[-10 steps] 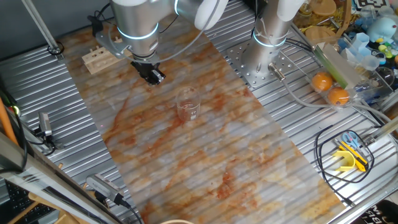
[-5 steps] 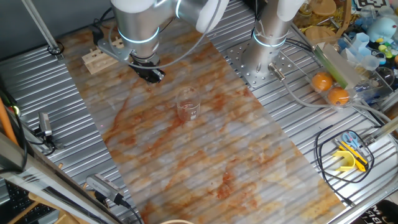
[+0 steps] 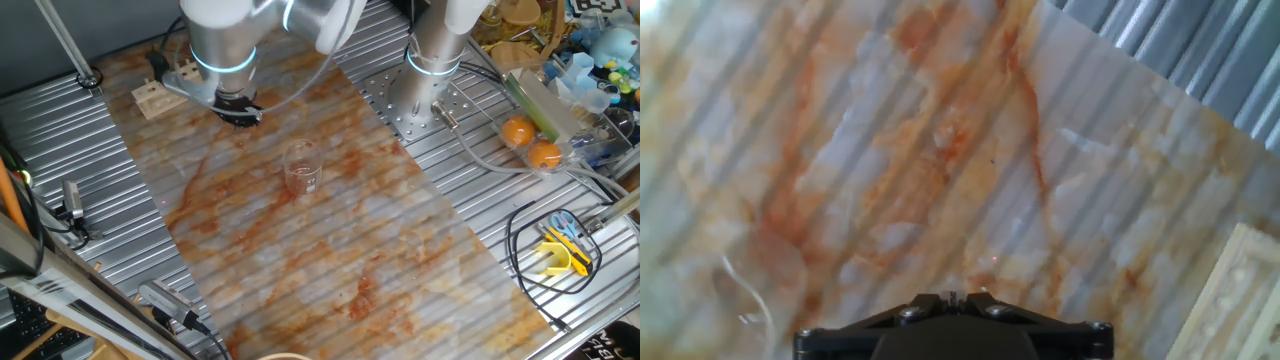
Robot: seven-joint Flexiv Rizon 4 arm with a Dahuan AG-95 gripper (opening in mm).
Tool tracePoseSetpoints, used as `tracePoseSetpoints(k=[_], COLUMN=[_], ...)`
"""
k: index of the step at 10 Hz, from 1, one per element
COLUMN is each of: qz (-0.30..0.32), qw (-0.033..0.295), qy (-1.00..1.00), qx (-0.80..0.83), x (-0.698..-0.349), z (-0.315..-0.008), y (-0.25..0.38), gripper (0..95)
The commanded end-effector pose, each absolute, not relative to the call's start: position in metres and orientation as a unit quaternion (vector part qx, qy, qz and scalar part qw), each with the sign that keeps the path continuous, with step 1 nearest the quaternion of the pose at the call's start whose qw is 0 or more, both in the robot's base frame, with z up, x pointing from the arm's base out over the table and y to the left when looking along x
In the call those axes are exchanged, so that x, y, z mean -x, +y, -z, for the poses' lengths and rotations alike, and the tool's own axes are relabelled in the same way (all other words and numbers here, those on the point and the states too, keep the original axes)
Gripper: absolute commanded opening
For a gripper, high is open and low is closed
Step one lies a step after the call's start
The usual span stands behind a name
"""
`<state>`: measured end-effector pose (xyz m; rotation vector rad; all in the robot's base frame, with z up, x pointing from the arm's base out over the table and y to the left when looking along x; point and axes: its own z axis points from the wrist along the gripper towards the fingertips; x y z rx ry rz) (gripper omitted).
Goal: Pour out the test tube
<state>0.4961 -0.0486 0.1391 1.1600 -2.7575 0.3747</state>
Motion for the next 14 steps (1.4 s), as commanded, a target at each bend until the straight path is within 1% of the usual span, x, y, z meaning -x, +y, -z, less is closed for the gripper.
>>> tracePoseSetpoints(k=[1, 3, 4, 5, 6, 8, 10, 13, 14], qz=[-0.158, -0.162, -0.175, -0.201, -0.202, -0.211, -0.222, -0.24, -0.239], qw=[0.091, 0.106, 0.118, 0.14, 0.143, 0.16, 0.172, 0.199, 0.202], qy=[-0.881, -0.854, -0.839, -0.82, -0.815, -0.793, -0.778, -0.747, -0.742], qx=[-0.437, -0.482, -0.502, -0.517, -0.523, -0.549, -0.562, -0.587, -0.593], x=[-0.494, -0.504, -0.511, -0.518, -0.519, -0.524, -0.524, -0.53, -0.53], z=[-0.14, -0.147, -0.147, -0.145, -0.145, -0.136, -0.136, -0.134, -0.135], y=[-0.068, -0.096, -0.101, -0.102, -0.102, -0.105, -0.105, -0.106, -0.106], gripper=[0.0, 0.0, 0.0, 0.0, 0.0, 0.0, 0.0, 0.0, 0.0])
